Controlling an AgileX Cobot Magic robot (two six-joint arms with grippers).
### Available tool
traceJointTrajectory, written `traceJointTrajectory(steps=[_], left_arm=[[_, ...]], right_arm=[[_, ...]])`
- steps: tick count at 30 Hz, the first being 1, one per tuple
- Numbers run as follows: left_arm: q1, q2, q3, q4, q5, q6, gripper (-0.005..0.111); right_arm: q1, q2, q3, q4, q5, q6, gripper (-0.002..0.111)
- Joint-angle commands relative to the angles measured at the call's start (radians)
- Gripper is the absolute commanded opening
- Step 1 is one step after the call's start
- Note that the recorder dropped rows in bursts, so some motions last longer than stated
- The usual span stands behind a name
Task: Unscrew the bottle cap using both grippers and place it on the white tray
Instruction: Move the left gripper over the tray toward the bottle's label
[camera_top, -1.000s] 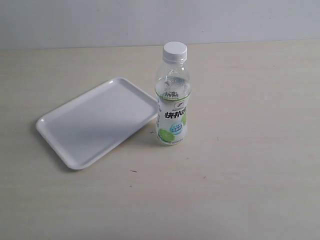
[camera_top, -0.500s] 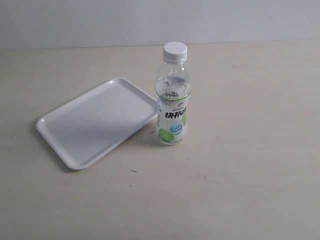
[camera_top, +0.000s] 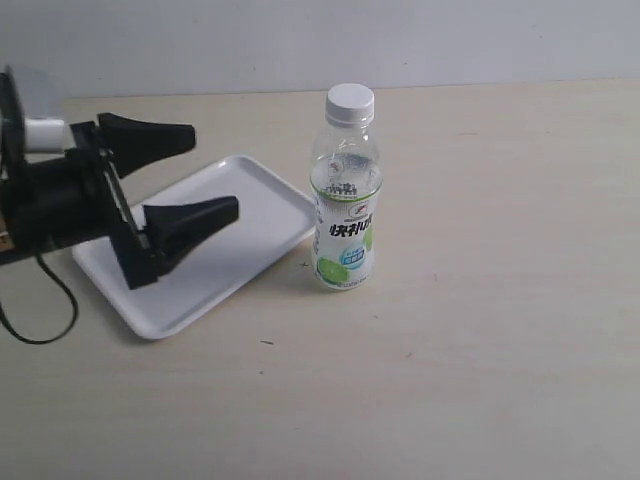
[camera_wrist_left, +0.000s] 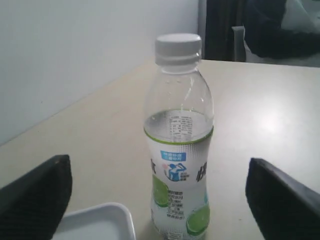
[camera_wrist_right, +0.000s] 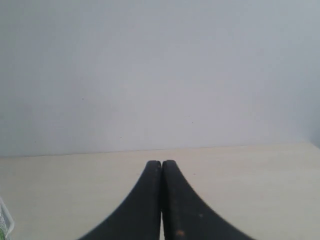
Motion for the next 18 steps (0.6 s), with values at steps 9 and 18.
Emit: traceJointTrajectory(steps=[9,18], left_arm=[[-0.167,0.236,-0.133,-0.246,-0.017,0.045,0.090],[-0.250,0.377,-0.263,-0.179,-0.017,-0.004,0.090]], right_arm=[[0.002,-0.007,0.004,0.056,-0.015,0.085,0.000],[0.002,-0.007,0.004,0.056,-0.013,0.089,0.000]])
